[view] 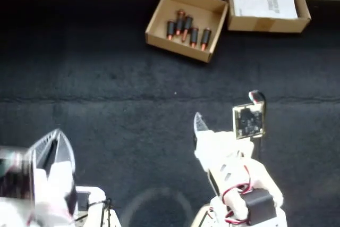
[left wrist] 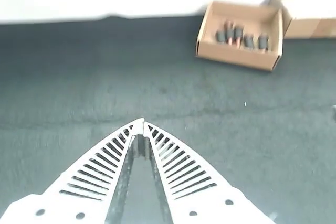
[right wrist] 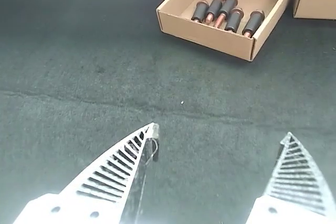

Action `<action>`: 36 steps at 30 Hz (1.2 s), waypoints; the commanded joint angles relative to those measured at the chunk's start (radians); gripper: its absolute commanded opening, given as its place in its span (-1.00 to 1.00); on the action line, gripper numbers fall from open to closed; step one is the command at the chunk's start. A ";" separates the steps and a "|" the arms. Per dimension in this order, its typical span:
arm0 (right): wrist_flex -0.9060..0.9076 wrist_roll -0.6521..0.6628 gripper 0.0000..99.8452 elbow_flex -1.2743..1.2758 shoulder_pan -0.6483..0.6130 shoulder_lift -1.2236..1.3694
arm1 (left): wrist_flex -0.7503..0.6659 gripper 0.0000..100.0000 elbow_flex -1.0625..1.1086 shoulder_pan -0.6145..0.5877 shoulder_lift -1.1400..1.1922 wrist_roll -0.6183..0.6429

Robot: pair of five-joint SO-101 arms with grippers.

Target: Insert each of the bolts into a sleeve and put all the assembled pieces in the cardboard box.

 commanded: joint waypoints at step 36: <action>-0.578 -0.006 -0.33 0.565 0.015 -0.005 | -1.054 -0.98 1.320 0.007 -0.237 -0.003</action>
